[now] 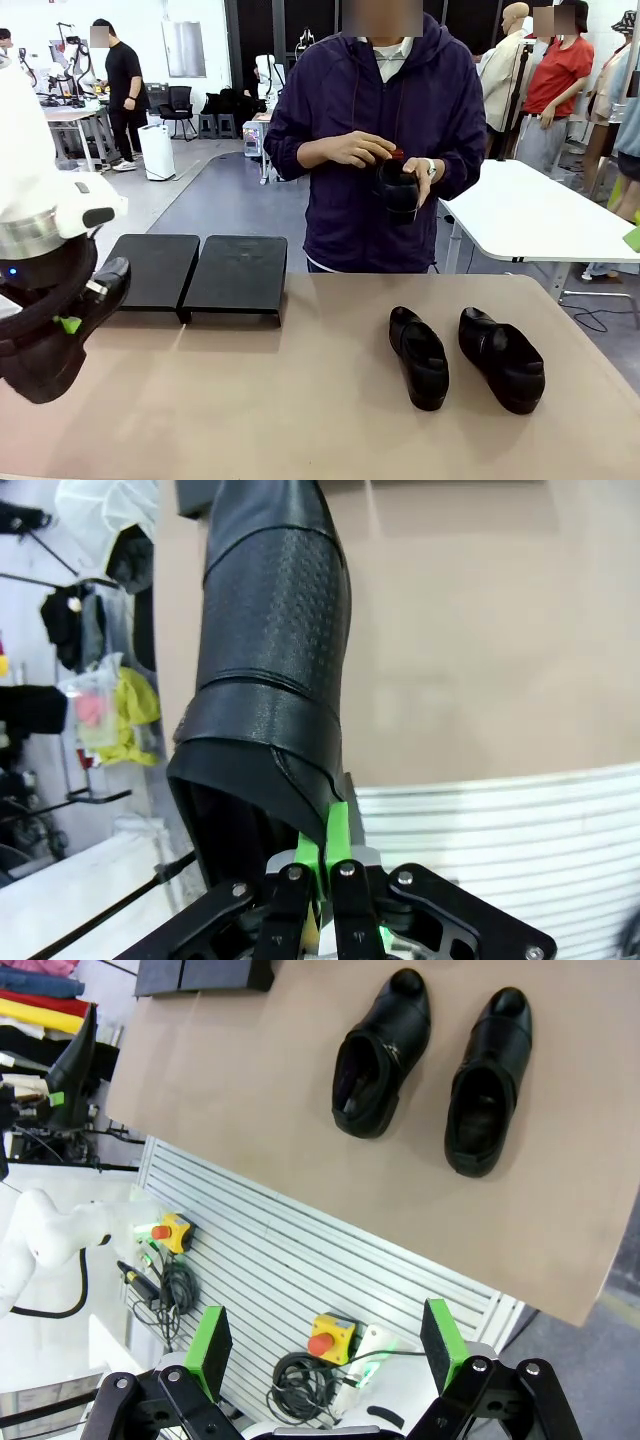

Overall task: Organize the shoes by placing them on the stand.
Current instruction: Place the Shoe from the middle of the table onto the Shoes Stand.

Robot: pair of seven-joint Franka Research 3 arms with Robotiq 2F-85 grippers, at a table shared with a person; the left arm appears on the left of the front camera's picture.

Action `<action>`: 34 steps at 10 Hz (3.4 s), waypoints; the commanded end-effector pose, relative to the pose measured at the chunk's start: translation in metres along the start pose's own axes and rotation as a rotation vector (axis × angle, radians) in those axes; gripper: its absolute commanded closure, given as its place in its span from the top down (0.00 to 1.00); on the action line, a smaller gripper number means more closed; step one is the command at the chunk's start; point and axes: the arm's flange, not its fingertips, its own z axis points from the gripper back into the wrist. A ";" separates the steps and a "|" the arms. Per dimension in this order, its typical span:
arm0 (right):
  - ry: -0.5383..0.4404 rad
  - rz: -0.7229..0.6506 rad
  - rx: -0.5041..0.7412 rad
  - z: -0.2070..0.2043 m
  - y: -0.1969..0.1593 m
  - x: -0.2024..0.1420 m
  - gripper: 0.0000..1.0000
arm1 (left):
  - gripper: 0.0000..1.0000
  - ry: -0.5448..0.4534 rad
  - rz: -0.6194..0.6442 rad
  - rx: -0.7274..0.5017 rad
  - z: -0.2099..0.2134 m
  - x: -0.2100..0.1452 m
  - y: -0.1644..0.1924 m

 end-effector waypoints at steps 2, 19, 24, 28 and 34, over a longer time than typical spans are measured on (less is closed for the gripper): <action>0.006 0.007 -0.005 0.003 -0.001 0.000 1.00 | 0.00 -0.222 -0.016 0.037 -0.025 0.086 0.059; 0.006 0.007 -0.005 0.003 -0.001 0.000 1.00 | 0.00 -0.268 0.040 -0.105 -0.152 0.262 0.114; 0.006 0.007 -0.005 0.003 -0.001 0.000 1.00 | 0.00 -0.262 -0.067 -0.039 -0.178 0.272 0.107; 0.006 0.007 -0.005 0.003 -0.001 0.000 1.00 | 0.00 -0.222 -0.038 -0.023 -0.199 0.280 0.100; 0.006 0.007 -0.005 0.003 -0.001 0.000 1.00 | 0.00 -0.127 -0.038 -0.014 -0.217 0.290 0.099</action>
